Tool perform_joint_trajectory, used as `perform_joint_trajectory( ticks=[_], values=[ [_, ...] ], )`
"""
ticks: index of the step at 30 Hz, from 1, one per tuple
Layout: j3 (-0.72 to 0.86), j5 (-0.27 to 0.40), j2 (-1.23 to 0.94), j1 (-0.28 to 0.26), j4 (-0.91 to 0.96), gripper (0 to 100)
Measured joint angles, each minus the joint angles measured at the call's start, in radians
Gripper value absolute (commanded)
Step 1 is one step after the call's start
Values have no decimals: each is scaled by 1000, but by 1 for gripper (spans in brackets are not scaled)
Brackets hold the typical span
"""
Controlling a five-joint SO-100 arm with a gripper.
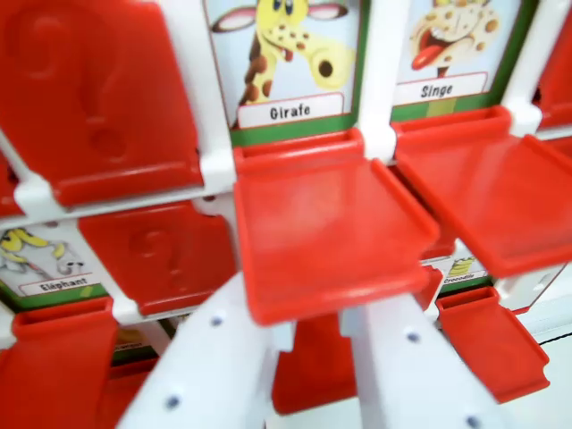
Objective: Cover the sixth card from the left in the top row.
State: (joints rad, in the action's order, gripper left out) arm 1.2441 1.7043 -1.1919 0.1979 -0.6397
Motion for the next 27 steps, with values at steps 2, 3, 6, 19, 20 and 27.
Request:
perform_joint_trajectory(
  ticks=[2, 3, 6, 19, 20, 27],
  values=[
    [-18, -6, 18, -3, 0, 0],
    [-28, -9, 26, -6, 0, 0],
    [-52, -9, 46, -11, 0, 0],
    [-146, -8, 55, -12, 92, 0],
    [-152, -8, 63, -14, 97, 0],
    [-169, -8, 86, -25, 100, 0]
  ],
)
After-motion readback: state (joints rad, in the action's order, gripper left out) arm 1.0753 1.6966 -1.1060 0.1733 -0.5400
